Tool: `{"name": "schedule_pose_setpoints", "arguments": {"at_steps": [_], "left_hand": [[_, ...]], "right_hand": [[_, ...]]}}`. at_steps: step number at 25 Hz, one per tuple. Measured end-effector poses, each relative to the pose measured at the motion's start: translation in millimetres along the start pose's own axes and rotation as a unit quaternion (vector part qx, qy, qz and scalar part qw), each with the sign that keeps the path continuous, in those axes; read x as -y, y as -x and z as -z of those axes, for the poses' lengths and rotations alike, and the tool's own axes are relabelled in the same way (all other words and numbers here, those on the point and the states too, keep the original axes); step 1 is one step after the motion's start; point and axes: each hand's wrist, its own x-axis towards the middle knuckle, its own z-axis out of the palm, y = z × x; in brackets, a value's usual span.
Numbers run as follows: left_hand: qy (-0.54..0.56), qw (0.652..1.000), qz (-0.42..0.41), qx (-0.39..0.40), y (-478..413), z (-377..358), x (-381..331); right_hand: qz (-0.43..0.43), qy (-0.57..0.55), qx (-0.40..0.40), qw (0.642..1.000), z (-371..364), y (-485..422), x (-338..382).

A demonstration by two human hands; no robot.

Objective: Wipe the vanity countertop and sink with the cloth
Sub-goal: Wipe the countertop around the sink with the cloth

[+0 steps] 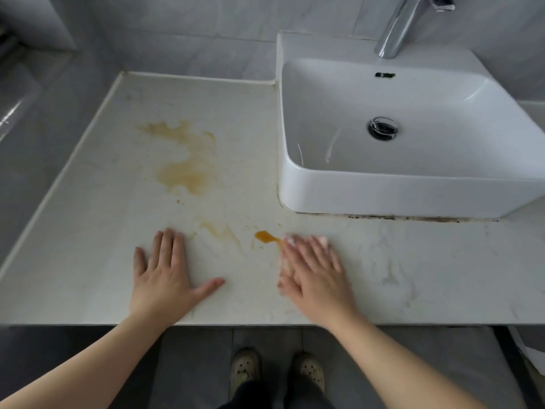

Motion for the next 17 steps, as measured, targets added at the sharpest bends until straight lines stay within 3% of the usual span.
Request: {"name": "schedule_pose_setpoints", "arguments": {"at_steps": [2,4,5,9,10,14,15,17], "left_hand": [[-0.003,1.000,-0.001,0.000,-0.1,0.0,-0.1],[-0.005,1.000,-0.001,0.002,0.7,-0.4,-0.4],[-0.004,1.000,-0.001,0.004,0.7,-0.4,0.2],[0.010,1.000,-0.009,0.002,0.9,0.7,-0.4],[0.012,1.000,-0.013,0.001,0.7,1.7,0.2],[0.017,0.997,-0.079,-0.004,-4.7,5.8,26.3],[0.009,0.994,-0.104,-0.003,-5.9,5.5,36.4],[-0.002,0.991,-0.137,-0.004,-5.9,3.2,48.9]], "right_hand": [[-0.138,-0.027,-0.003,0.990,2.7,-14.6,-34.9],[-0.290,-0.034,-0.029,0.956,5.7,-20.9,-34.0],[-0.297,-0.034,-0.043,0.953,6.1,-18.7,-15.0],[-0.057,-0.024,-0.010,0.998,-2.9,5.9,44.4],[-0.052,-0.003,-0.021,0.998,-1.1,-2.6,31.0],[-0.249,-0.038,-0.028,0.967,4.6,-25.3,-13.0],[-0.246,-0.047,-0.028,0.968,3.3,-22.2,-4.5],[-0.137,-0.043,-0.004,0.990,1.3,-7.8,22.0]]}}
